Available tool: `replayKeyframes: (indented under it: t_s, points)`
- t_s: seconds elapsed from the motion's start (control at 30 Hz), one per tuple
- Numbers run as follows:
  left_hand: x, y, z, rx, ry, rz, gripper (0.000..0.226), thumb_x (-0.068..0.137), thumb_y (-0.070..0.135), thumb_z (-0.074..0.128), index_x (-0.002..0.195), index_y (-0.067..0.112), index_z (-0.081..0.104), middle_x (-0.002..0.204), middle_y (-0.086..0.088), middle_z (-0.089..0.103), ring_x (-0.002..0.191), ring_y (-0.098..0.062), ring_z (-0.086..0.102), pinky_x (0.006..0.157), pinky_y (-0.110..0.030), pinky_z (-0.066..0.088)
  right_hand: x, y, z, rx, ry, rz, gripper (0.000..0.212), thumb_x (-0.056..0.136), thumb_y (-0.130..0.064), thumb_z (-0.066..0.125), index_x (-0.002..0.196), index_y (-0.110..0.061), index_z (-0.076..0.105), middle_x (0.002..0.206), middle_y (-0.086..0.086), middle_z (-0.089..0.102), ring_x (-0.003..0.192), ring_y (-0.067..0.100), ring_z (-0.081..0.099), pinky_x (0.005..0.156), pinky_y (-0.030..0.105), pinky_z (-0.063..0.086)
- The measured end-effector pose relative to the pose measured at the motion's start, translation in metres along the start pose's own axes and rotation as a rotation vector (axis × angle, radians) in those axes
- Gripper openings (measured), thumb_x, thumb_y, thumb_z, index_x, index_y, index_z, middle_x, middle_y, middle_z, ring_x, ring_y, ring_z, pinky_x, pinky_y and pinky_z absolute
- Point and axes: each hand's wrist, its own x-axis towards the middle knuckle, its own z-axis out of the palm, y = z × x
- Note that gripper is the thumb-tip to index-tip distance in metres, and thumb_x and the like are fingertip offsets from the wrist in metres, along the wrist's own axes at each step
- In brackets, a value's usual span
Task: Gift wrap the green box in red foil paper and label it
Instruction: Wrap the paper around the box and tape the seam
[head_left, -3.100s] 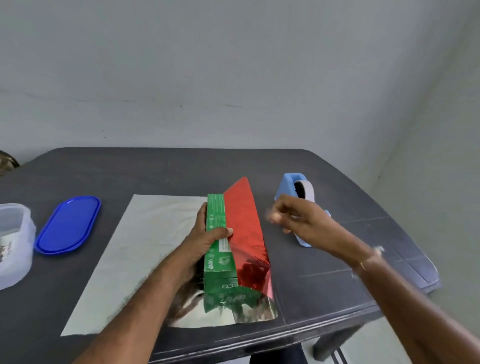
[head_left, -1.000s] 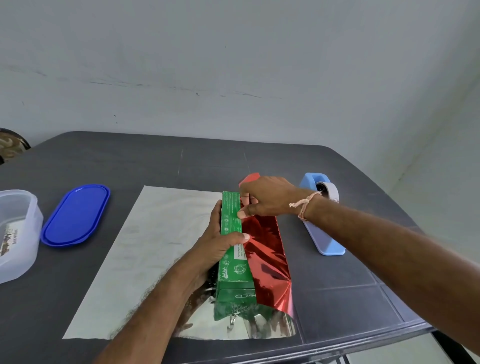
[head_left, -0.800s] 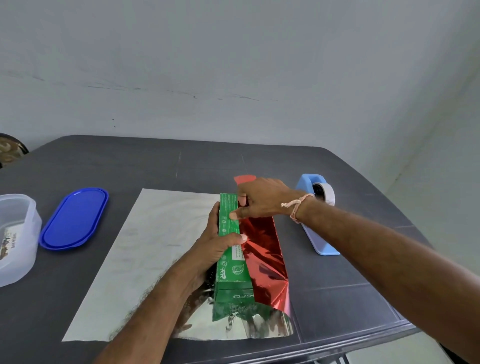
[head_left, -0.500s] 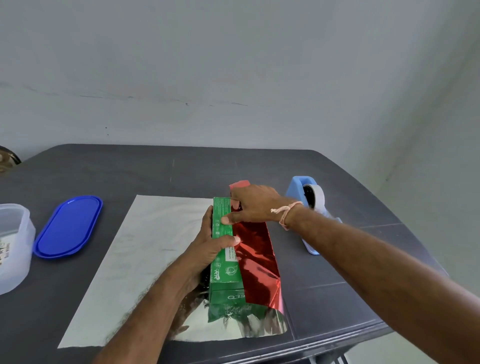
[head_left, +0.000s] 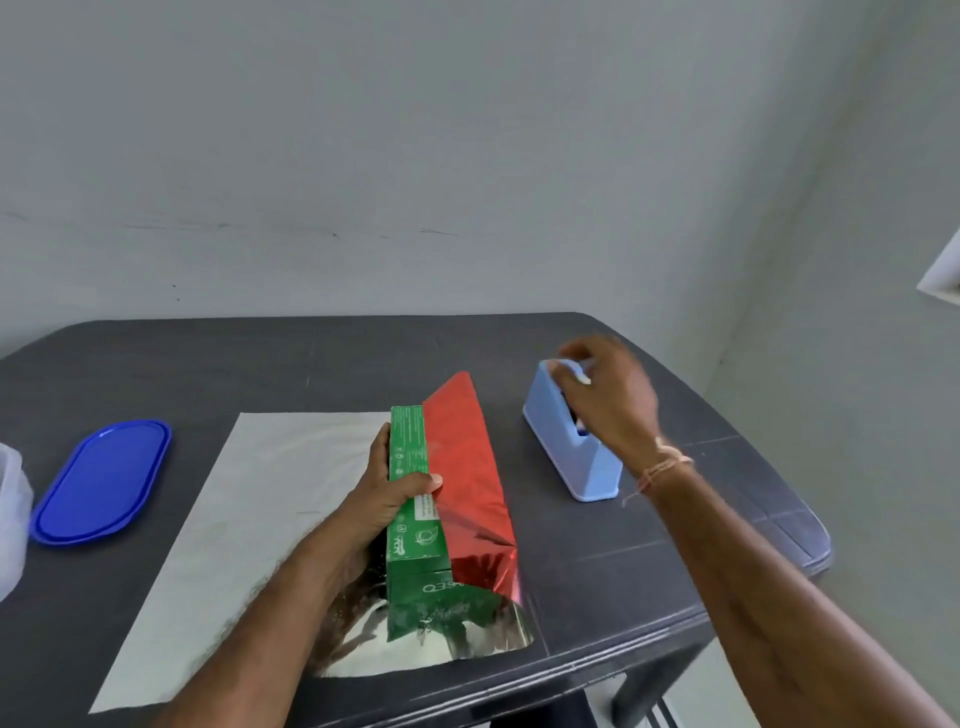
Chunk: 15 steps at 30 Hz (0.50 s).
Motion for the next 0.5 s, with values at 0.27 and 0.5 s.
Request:
replayKeyframes:
  t_s: [0.27,0.5]
  points:
    - [0.001,-0.001,-0.001,0.012,0.007,0.016,0.112,0.047,0.033,0.086,0.145,0.043,0.033,0.124,-0.006,0.065,0.099,-0.03,0.071,0.081,-0.046,0.059,-0.015,0.072,-0.025,0.463,-0.422,0.64,0.042,0.096,-0.034,0.07,0.113,0.005,0.068,0.119,0.022,0.068,0.102,0.029,0.07,0.082,0.042,0.063]
    - [0.003,-0.002,0.001,-0.028,0.002,0.015,0.107,0.059,0.02,0.081,0.151,0.04,0.03,0.127,-0.004,0.066,0.1,-0.03,0.069,0.081,-0.044,0.057,-0.006,0.058,-0.037,0.533,-0.496,0.764,0.037,0.09,-0.015,0.077,0.117,0.006,0.064,0.113,0.016,0.06,0.102,0.04,0.069,0.086,0.055,0.061]
